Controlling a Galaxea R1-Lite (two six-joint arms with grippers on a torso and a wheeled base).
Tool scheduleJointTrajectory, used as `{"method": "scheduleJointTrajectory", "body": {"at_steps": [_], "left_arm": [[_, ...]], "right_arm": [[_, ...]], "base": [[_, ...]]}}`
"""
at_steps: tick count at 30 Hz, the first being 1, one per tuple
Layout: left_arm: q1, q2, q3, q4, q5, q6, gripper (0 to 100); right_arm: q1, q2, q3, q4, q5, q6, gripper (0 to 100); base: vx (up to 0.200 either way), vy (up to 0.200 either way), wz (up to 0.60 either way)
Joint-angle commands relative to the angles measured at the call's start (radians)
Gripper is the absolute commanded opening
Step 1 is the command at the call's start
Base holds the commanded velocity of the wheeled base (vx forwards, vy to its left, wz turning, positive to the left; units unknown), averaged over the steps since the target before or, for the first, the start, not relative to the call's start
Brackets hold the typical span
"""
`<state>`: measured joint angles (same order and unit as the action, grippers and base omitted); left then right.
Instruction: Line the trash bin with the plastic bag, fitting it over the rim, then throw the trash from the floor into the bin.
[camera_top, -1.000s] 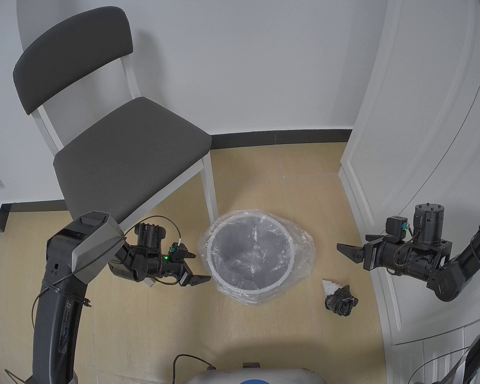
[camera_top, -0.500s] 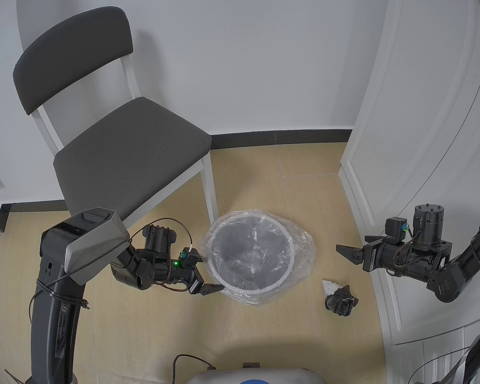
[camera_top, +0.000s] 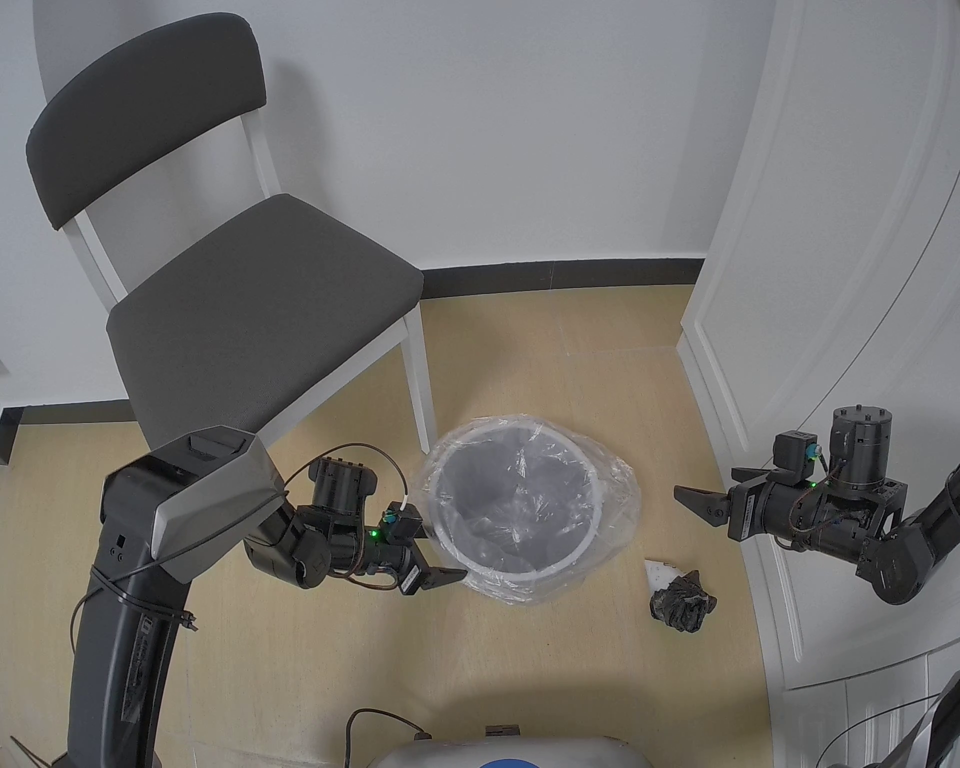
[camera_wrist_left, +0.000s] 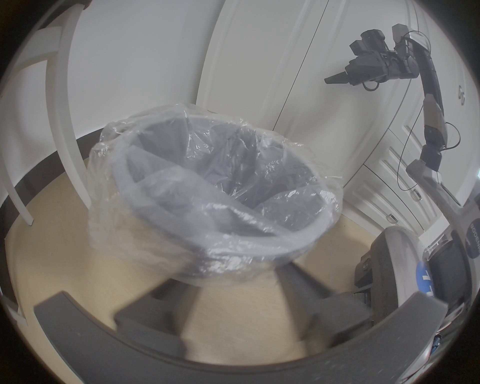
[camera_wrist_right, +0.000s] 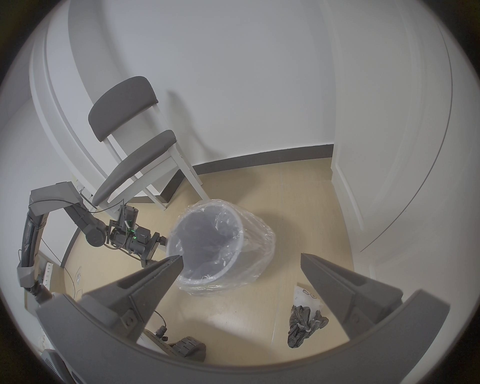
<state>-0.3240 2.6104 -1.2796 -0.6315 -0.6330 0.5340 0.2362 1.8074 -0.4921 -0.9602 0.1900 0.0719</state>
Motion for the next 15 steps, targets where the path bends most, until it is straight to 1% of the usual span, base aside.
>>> {"method": "scheduleJointTrajectory", "body": {"at_steps": [1, 7, 10, 13, 14, 15], "left_arm": [[-0.001, 0.025, -0.034, -0.001, 0.001, -0.002, 0], [0.005, 0.026, -0.038, 0.001, 0.001, -0.003, 0], [0.016, 0.028, -0.053, 0.024, 0.001, -0.009, 0], [0.023, 0.03, -0.076, 0.046, 0.001, -0.035, 0], [0.028, 0.036, -0.107, 0.084, 0.001, -0.045, 0], [0.03, 0.037, -0.116, 0.093, 0.001, -0.045, 0]], "right_arm": [[-0.001, -0.002, 0.001, -0.002, 0.0, 0.0, 100], [-0.001, -0.003, 0.003, 0.0, 0.0, 0.0, 100], [-0.001, 0.003, 0.001, 0.001, 0.0, 0.0, 100], [0.002, 0.009, 0.001, 0.001, 0.0, 0.0, 100], [0.002, 0.013, 0.001, 0.001, 0.0, 0.0, 100], [0.002, 0.015, 0.001, 0.001, 0.0, 0.0, 100]], "base": [[0.0, 0.0, 0.0], [0.0, 0.0, 0.0], [0.0, 0.0, 0.0], [0.0, 0.0, 0.0], [0.0, 0.0, 0.0], [0.0, 0.0, 0.0]]}}
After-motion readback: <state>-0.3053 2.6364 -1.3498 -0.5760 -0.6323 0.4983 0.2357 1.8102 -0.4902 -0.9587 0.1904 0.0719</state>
